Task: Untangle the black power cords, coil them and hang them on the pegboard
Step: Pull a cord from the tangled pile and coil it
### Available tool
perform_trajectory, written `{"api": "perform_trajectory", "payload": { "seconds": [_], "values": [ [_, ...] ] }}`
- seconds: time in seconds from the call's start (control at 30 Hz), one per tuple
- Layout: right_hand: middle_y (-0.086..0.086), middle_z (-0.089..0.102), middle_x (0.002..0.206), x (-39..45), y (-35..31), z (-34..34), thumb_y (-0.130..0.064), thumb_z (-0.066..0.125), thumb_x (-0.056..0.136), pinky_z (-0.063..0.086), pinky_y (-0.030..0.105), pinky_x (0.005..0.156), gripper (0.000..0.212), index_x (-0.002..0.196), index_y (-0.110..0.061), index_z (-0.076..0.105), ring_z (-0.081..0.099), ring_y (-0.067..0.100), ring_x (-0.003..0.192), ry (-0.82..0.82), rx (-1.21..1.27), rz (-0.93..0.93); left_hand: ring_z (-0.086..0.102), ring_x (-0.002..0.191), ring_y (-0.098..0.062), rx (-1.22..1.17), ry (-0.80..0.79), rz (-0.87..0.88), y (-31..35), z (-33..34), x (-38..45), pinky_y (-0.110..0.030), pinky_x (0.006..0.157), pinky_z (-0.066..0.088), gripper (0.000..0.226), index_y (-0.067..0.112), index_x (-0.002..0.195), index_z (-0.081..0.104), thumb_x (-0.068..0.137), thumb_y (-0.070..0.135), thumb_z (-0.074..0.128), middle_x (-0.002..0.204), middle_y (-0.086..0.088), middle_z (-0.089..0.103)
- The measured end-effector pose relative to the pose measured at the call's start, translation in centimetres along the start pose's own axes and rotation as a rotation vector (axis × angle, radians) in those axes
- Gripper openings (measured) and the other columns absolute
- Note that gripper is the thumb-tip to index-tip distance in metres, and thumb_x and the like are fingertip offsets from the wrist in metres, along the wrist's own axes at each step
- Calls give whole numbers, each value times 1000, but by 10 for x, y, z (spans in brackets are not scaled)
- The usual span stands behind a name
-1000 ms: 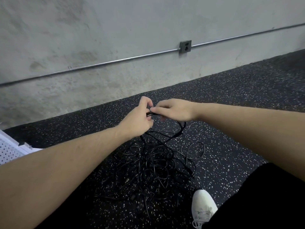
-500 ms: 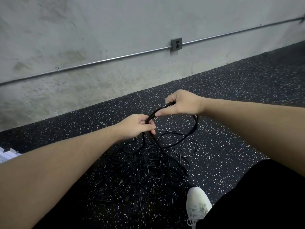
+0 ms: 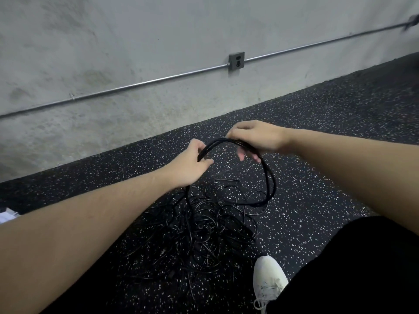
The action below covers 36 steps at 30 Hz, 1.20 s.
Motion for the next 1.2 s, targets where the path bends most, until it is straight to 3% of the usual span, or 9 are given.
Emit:
{"api": "perform_trajectory", "payload": {
  "seconds": [0.1,0.27,0.5,0.67,0.8,0.9,0.97,1.07,1.2],
  "values": [
    [2,62,65,3,-11,8,-52,55,99,39,27,45,39,112,-17,64,45,14,48,-48,-112,-5,42,56,-9,29,-25,31,10,6,5,-16,42,33,37,23,126,31,103,29,60,77,2,50],
    [-7,49,56,8,-17,9,-35,59,102,30,14,39,22,87,-20,65,37,0,35,-31,-455,-46,48,58,-8,30,-95,64,12,22,5,-22,53,39,21,23,112,48,101,29,64,77,5,56],
    [-9,44,51,-3,-4,-14,-32,62,100,30,22,44,32,70,-21,59,35,5,41,96,-262,-62,57,67,-5,75,-344,-22,-23,51,-3,-28,71,48,13,23,107,64,107,28,52,92,7,77],
    [-1,54,68,-10,23,-37,-36,58,102,33,24,47,27,97,-10,64,42,11,51,253,-262,23,64,77,-20,82,-161,27,-18,36,1,-33,79,53,25,26,123,55,112,31,33,76,8,61],
    [-2,66,99,-13,38,-50,-47,50,102,51,32,67,30,119,-24,55,62,20,76,407,-586,126,48,73,-18,28,-69,38,2,32,6,-48,69,49,28,23,135,39,111,34,35,81,1,50],
    [3,63,125,-15,42,-56,-33,52,98,51,40,93,30,127,-26,57,58,23,106,445,-693,115,45,65,-17,-59,-40,33,16,30,11,-32,54,40,35,26,140,33,108,35,45,98,-4,58],
    [3,57,138,-16,37,-51,-25,55,95,40,45,110,35,130,-28,58,51,23,123,356,-713,37,42,56,-12,-100,-54,28,21,32,14,-21,45,37,41,31,136,30,104,33,56,114,-6,60],
    [-2,61,135,-16,25,-27,-31,53,91,26,48,121,34,124,-34,62,51,19,128,115,-753,-82,44,52,-8,-127,-65,64,26,36,17,-20,45,37,63,28,144,23,99,17,66,87,1,59],
    [-5,69,97,-9,11,3,-30,56,97,48,26,75,20,115,-29,63,61,13,81,-60,-537,-62,50,57,-9,-135,-54,97,26,36,20,-22,53,41,90,29,156,9,93,8,70,78,1,57]
  ]
}}
Point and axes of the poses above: each hand's wrist, its own x-axis towards the middle knuckle, its own z-axis out of the palm, y = z × x, the point moved 4 cm from there along x, towards the middle knuckle
